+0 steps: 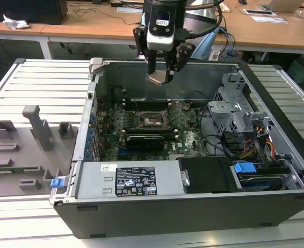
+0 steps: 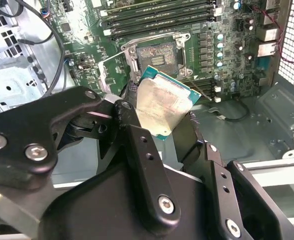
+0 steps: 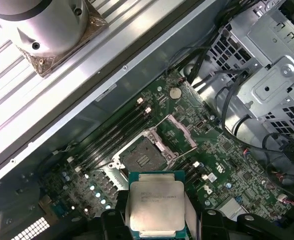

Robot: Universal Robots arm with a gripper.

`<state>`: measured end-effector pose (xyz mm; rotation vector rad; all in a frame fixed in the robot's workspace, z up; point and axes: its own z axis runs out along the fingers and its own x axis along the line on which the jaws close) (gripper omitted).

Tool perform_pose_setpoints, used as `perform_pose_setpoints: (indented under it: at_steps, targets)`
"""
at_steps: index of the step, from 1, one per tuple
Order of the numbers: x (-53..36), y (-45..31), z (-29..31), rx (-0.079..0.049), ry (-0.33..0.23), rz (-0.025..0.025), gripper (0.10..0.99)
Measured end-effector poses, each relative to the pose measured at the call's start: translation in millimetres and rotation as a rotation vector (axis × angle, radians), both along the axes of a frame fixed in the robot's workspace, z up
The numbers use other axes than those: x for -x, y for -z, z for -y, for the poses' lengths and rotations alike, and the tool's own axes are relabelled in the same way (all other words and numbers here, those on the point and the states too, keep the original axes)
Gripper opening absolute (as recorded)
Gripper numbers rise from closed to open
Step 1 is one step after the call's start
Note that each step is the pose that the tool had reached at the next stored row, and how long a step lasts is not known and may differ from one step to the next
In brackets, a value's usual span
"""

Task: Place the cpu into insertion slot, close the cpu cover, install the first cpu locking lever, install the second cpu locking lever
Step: 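Place the cpu into insertion slot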

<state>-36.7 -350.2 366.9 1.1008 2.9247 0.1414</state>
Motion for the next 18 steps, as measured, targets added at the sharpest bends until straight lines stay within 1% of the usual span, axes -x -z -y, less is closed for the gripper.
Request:
perform_pose_setpoints:
  at_steps: [8, 18]
  targets:
    - [0.0, 0.4, 0.0, 0.0, 0.052, 0.0, 0.525]
    - [0.0, 1.0, 0.0, 0.0, 0.099, 0.0, 0.525]
